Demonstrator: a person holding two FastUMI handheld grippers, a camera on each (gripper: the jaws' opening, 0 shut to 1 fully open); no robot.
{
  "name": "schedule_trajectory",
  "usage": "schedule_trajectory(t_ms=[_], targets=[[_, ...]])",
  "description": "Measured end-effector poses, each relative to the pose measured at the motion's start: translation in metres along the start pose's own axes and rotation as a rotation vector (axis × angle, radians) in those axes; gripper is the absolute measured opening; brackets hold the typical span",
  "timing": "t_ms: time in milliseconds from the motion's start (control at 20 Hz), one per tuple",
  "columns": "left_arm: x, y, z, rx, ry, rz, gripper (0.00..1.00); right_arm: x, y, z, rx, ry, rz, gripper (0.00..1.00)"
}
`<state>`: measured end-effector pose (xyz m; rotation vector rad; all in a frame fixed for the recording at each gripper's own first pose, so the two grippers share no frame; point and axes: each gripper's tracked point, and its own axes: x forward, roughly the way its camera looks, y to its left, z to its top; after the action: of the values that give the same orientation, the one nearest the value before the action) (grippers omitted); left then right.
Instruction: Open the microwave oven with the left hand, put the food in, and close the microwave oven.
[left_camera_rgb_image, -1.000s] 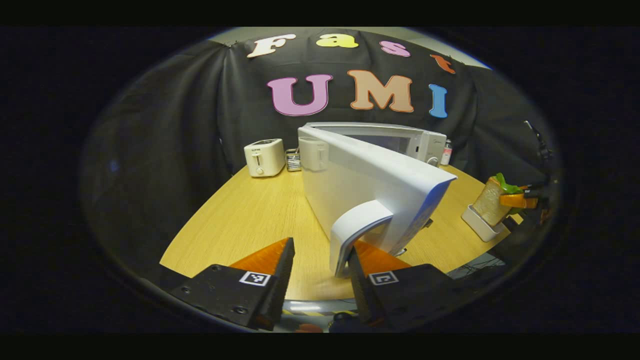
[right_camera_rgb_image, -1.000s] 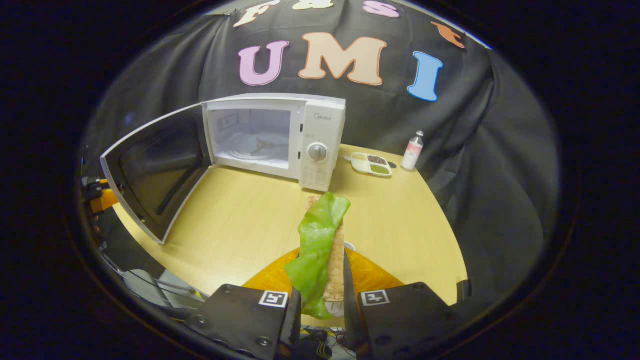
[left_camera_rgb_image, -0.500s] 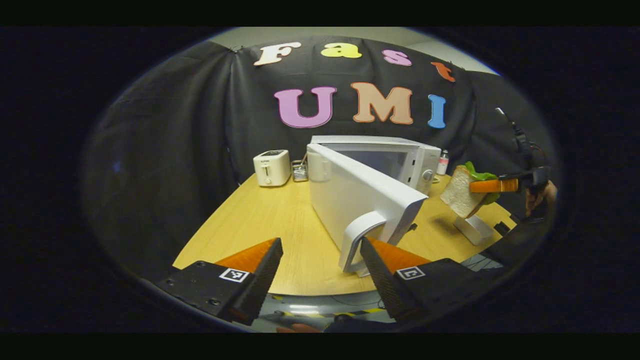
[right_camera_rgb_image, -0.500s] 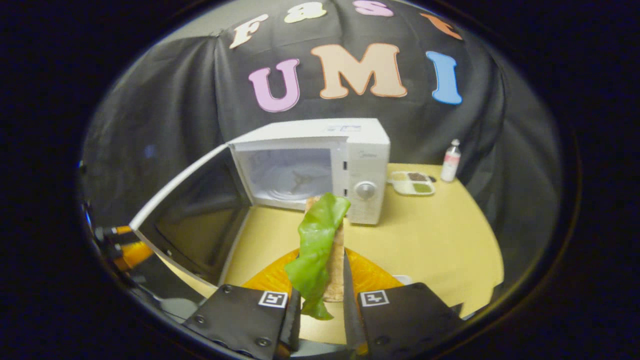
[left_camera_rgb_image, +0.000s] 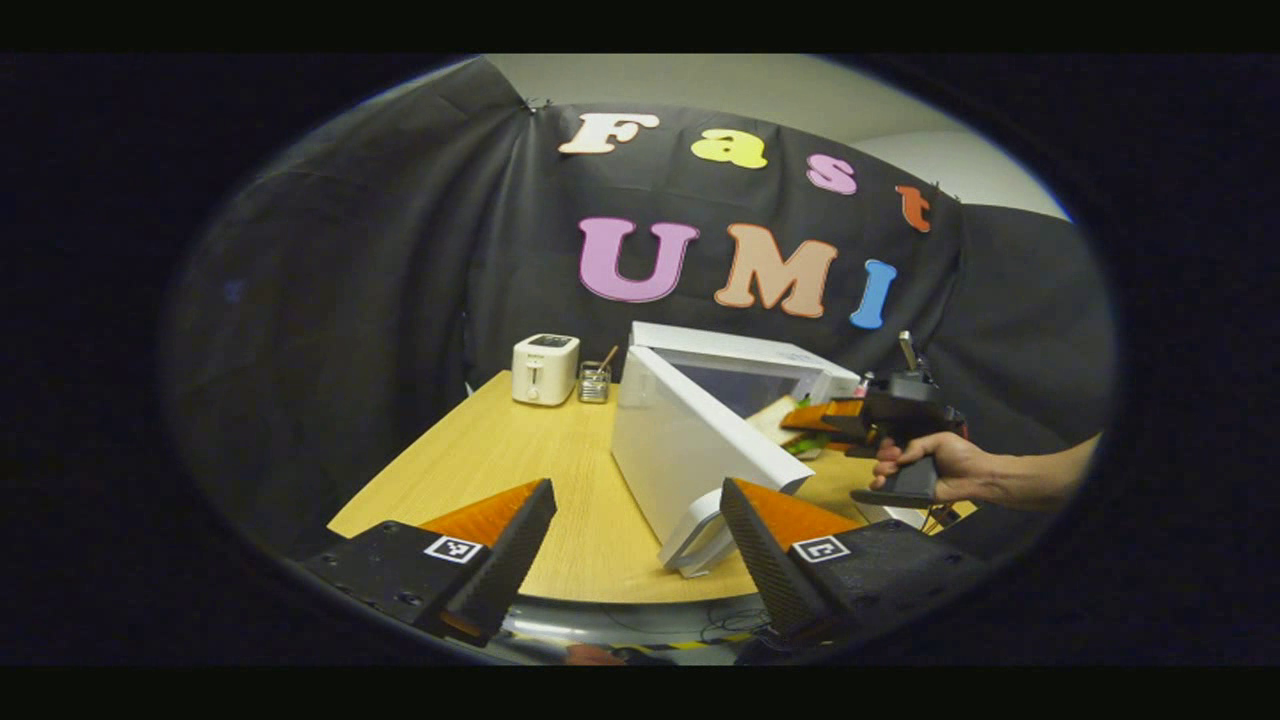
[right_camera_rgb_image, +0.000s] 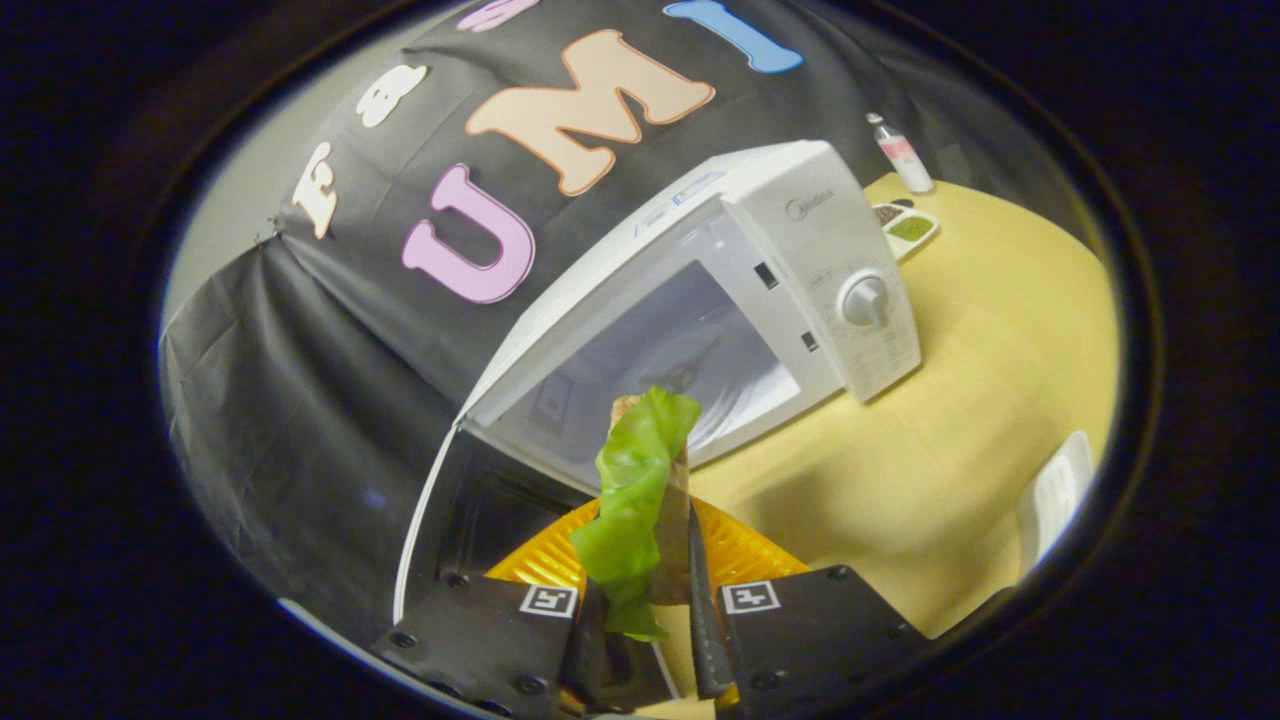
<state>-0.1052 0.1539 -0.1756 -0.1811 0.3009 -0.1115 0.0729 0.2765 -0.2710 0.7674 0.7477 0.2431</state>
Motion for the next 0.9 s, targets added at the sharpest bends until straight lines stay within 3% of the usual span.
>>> schedule_trajectory(t_ms=[50,200,250,300,350,400,450,550,600,650,700,900], targets=[[-0.002,-0.001,0.002,-0.001,0.004,-0.015,0.96,0.016,0.005,0.0,0.048,-0.003,0.009,0.38],[-0.005,-0.002,-0.001,-0.004,0.015,-0.021,0.96,0.059,0.016,0.017,0.183,-0.049,0.018,0.38],[-0.006,-0.001,-0.001,0.001,0.01,-0.014,0.99,0.071,0.016,0.02,0.205,-0.054,0.011,0.31],[-0.007,0.0,0.001,0.001,0.007,-0.012,0.97,0.082,0.018,0.023,0.211,-0.071,0.015,0.37],[-0.007,-0.002,0.0,-0.001,0.005,-0.012,0.96,0.092,0.018,0.026,0.213,-0.094,0.011,0.31],[-0.008,-0.001,0.001,0.001,0.007,-0.011,0.96,0.101,0.016,0.029,0.222,-0.114,0.004,0.31],[-0.008,-0.001,0.002,0.005,0.004,-0.013,0.96,0.108,0.015,0.032,0.234,-0.135,0.003,0.37],[-0.008,0.002,0.0,0.015,0.004,-0.015,0.99,0.123,0.009,0.036,0.262,-0.165,-0.012,0.37],[-0.008,0.004,0.001,0.016,-0.001,-0.016,0.96,0.131,0.007,0.036,0.272,-0.169,-0.019,0.3],[-0.009,0.007,0.0,0.013,0.005,-0.016,0.96,0.138,0.005,0.036,0.281,-0.174,-0.021,0.3],[-0.009,0.01,-0.004,0.01,0.022,-0.011,0.96,0.146,0.005,0.038,0.286,-0.185,-0.022,0.37],[-0.009,0.018,-0.01,0.029,0.059,0.025,0.97,0.165,0.001,0.047,0.291,-0.245,-0.029,0.37]])
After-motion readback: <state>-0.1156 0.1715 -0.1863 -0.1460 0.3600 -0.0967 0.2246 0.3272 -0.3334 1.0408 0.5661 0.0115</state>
